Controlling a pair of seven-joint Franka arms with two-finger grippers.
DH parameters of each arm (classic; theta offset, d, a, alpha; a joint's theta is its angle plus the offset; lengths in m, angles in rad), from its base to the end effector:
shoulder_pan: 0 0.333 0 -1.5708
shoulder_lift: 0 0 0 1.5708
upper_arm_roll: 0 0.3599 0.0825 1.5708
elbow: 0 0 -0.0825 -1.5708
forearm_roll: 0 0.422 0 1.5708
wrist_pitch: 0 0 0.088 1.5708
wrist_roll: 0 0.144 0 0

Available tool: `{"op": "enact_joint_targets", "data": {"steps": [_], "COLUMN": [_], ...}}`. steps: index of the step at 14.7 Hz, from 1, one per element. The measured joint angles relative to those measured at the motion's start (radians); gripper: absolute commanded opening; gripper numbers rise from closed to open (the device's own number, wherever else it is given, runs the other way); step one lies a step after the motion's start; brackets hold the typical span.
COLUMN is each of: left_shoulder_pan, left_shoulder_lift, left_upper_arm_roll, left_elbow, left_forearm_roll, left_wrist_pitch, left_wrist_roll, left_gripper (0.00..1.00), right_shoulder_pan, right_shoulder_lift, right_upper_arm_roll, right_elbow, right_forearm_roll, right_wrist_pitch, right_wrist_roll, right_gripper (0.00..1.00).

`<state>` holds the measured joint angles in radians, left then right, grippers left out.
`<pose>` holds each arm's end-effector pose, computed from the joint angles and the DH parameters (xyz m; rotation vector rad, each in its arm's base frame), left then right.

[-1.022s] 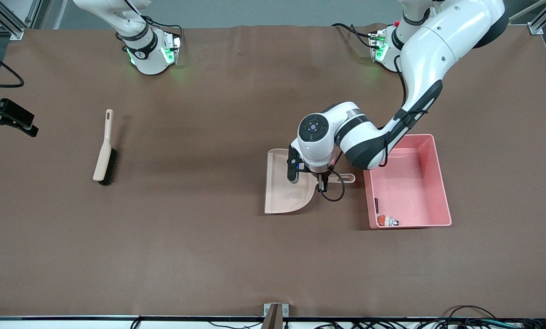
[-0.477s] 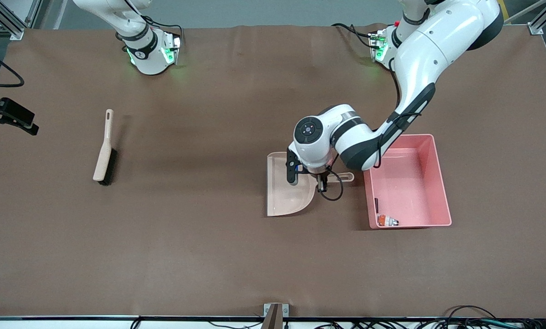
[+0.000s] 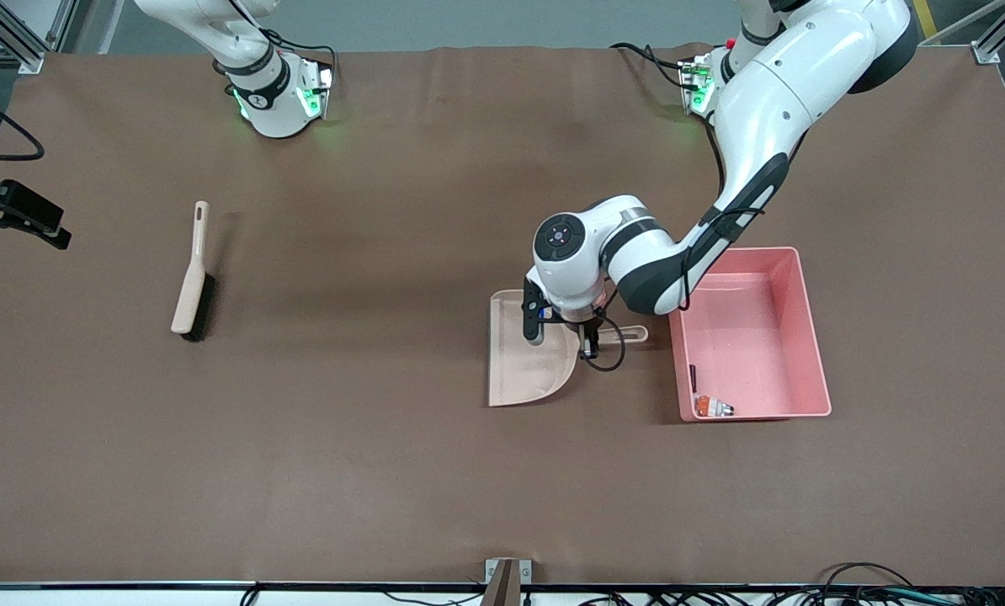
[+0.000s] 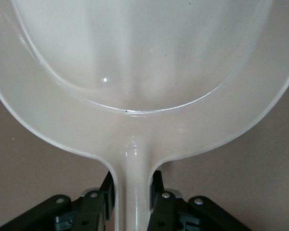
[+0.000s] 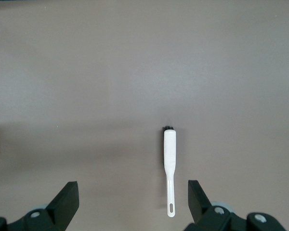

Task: Clean e-waste and dump in bin

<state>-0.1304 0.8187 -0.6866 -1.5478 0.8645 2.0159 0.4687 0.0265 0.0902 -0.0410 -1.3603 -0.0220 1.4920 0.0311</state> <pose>0.6084 -0.4377 0.2064 -2.0038 2.0567 0.0983 0.6174 -0.0109 0.6764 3.1148 -0.0741 0.0651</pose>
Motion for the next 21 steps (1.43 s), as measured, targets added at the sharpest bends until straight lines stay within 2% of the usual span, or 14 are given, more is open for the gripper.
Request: {"op": "enact_joint_targets", "data": {"steps": [1,2,3,4,5,10,12,15,21], "left_shoulder_pan": [0.000,0.000,0.001,0.002,0.004,0.016,0.036,0.105,0.304], "left_shoulder_lift": [0.002,0.004,0.009,0.015,0.020,0.021,0.001,-0.099,-0.365], "left_upper_arm_roll": [0.001,0.002,0.002,0.003,0.004,0.004,0.002,0.000,-0.001], "left_elbow": [0.000,0.000,0.001,0.001,0.002,0.026,0.057,0.104,0.113], "left_forearm_roll": [0.003,0.004,0.004,0.004,0.004,0.001,-0.056,-0.238,-0.518], "left_wrist_pitch": [0.002,0.004,0.009,0.020,0.028,0.036,0.028,-0.005,-0.107], "left_wrist_roll": [0.000,0.000,0.000,0.000,-0.001,-0.004,-0.012,-0.063,-0.381], "left_gripper": [0.24,0.32,0.48,0.68,0.98,1.00,1.00,1.00,1.00], "right_shoulder_pan": [0.000,0.000,0.000,0.000,0.000,0.001,0.001,0.001,0.002], "right_shoulder_lift": [0.000,0.000,0.000,0.000,0.000,0.000,0.000,0.000,0.000], "right_upper_arm_roll": [0.000,0.000,0.000,0.000,0.000,0.001,0.001,0.001,0.002], "right_elbow": [0.000,0.000,0.000,0.000,0.000,0.000,0.000,0.000,0.000], "right_forearm_roll": [0.000,0.000,0.000,0.000,0.001,0.001,0.001,0.001,0.001], "right_wrist_pitch": [0.000,0.000,0.000,0.000,0.000,0.000,0.000,-0.001,-0.001], "right_wrist_roll": [0.000,0.000,0.000,0.000,0.000,0.000,0.000,0.000,0.000], "right_gripper": [1.00,1.00,1.00,1.00,1.00,1.00,1.00,1.00,1.00]}}
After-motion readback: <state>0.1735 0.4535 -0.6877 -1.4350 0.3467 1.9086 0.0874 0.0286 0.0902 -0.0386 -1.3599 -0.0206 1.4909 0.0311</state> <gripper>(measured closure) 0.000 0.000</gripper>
